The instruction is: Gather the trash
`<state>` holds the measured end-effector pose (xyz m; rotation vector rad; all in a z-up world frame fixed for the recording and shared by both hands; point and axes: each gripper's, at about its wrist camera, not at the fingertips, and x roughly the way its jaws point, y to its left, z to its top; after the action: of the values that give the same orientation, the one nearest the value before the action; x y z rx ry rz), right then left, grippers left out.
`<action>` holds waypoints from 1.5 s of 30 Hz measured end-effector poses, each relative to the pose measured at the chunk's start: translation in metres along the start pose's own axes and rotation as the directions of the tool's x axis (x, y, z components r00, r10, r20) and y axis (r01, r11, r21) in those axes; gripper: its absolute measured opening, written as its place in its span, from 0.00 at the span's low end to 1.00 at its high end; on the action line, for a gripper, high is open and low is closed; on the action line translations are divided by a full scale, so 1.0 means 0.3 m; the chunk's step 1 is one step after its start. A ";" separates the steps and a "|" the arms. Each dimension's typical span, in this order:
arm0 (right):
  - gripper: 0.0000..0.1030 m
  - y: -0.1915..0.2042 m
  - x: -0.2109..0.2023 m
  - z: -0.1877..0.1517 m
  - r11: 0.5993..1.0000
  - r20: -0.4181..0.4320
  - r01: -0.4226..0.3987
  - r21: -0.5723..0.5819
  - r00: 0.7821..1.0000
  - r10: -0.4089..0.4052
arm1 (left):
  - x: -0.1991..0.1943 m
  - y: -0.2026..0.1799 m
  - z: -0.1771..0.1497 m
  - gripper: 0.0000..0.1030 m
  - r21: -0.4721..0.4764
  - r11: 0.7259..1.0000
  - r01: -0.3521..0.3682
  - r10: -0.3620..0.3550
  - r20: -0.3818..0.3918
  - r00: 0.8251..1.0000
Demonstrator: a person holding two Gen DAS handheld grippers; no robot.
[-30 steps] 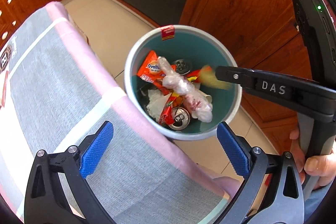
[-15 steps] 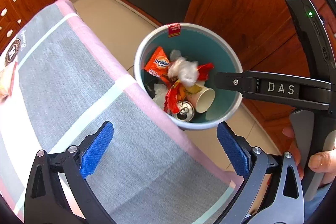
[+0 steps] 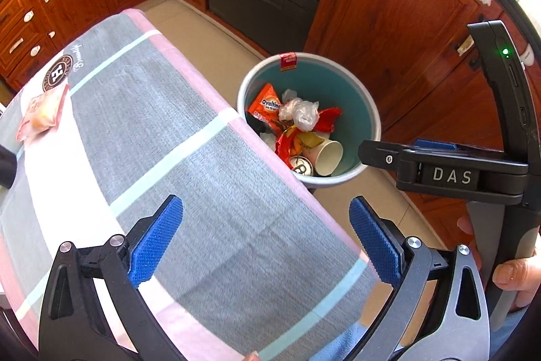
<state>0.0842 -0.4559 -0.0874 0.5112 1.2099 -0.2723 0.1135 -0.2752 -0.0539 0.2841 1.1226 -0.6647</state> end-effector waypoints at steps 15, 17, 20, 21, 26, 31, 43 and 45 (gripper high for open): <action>0.93 0.047 -0.148 -0.209 0.977 0.107 0.194 -0.088 0.977 -0.185 | -0.162 -0.008 -0.199 0.96 -0.048 0.999 -0.022 0.025 0.067 0.997; 0.93 0.047 -0.169 -0.233 0.973 0.131 0.209 -0.099 0.972 -0.195 | -0.171 -0.008 -0.223 0.96 -0.060 0.998 -0.028 0.032 0.064 0.997; 0.93 0.046 -0.195 -0.259 0.968 0.151 0.223 -0.113 0.967 -0.205 | -0.196 -0.012 -0.250 0.96 -0.061 0.997 -0.036 0.040 0.069 0.997; 0.93 0.046 -0.207 -0.266 0.968 0.160 0.222 -0.117 0.966 -0.202 | -0.207 -0.014 -0.254 0.96 -0.062 0.997 -0.042 0.047 0.078 0.996; 0.93 0.060 -0.252 -0.295 0.968 0.192 0.212 -0.133 0.964 -0.185 | -0.246 -0.011 -0.278 0.96 -0.075 0.996 -0.046 0.054 0.106 0.993; 0.93 0.084 -0.273 -0.323 0.966 0.202 0.198 -0.167 0.966 -0.163 | -0.277 -0.018 -0.301 0.96 -0.079 0.995 -0.059 0.068 0.120 0.990; 0.93 0.105 -0.281 -0.347 0.965 0.205 0.189 -0.183 0.967 -0.150 | -0.303 -0.026 -0.317 0.96 -0.078 0.993 -0.093 0.103 0.138 0.985; 0.93 0.108 -0.277 -0.347 0.965 0.203 0.187 -0.184 0.968 -0.149 | -0.299 -0.026 -0.320 0.96 -0.077 0.992 -0.100 0.110 0.136 0.985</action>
<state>-0.0142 -0.3805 -0.0288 0.2003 1.0840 -0.3315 0.0138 -0.1994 -0.0130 0.2316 0.9877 -0.5420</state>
